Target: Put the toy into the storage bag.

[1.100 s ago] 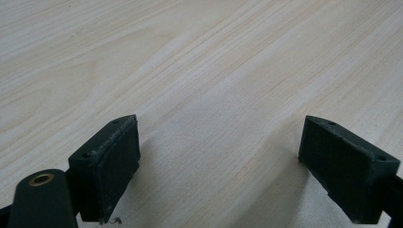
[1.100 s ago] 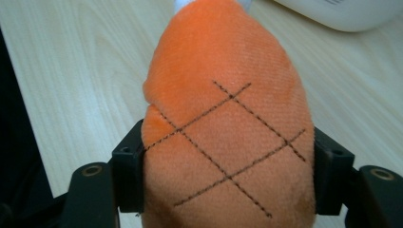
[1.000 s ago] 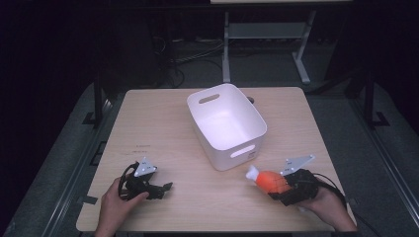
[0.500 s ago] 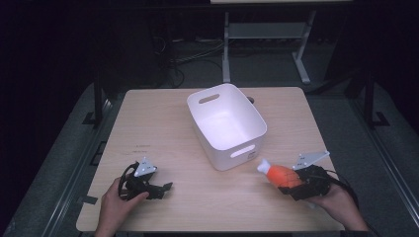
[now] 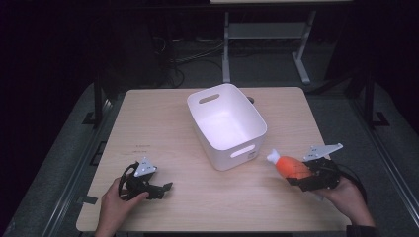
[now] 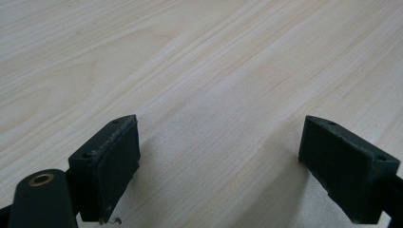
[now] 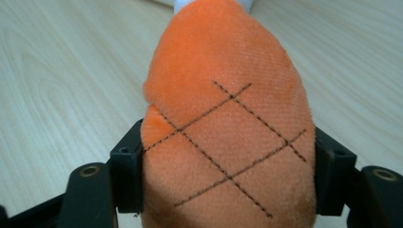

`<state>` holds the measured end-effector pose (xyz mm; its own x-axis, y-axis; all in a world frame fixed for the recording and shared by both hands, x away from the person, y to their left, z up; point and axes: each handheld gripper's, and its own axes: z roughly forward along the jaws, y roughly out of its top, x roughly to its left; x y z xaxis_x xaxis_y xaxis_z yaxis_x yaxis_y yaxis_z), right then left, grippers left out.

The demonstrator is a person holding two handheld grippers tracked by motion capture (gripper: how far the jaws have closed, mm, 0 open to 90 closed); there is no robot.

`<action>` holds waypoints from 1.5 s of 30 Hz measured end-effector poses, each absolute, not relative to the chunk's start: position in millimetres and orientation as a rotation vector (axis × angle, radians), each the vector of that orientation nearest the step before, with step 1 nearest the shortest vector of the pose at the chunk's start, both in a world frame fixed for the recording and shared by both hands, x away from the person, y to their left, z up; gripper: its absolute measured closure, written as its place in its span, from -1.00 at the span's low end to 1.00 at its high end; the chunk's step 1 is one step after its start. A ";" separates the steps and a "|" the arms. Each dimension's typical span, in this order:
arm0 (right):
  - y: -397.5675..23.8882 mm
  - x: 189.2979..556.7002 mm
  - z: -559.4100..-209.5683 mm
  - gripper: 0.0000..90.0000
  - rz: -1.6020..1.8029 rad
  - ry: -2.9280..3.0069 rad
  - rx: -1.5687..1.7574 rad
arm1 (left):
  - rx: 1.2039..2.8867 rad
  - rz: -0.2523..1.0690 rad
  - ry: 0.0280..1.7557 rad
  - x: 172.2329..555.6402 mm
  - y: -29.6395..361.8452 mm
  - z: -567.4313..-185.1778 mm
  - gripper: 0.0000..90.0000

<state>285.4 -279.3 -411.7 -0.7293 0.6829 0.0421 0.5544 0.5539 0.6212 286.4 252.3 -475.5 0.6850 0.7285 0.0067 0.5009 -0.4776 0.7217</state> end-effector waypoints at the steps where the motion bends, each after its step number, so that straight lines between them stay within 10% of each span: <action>1: -280.4 286.2 -410.6 -0.32 0.932 2.578 1.050 | 2.179 0.409 0.938 286.4 252.3 -475.5 -0.72; 45: -270.8 339.2 -328.3 -0.33 1.043 2.452 1.055 | 2.177 0.408 0.940 286.4 252.2 -475.4 -0.72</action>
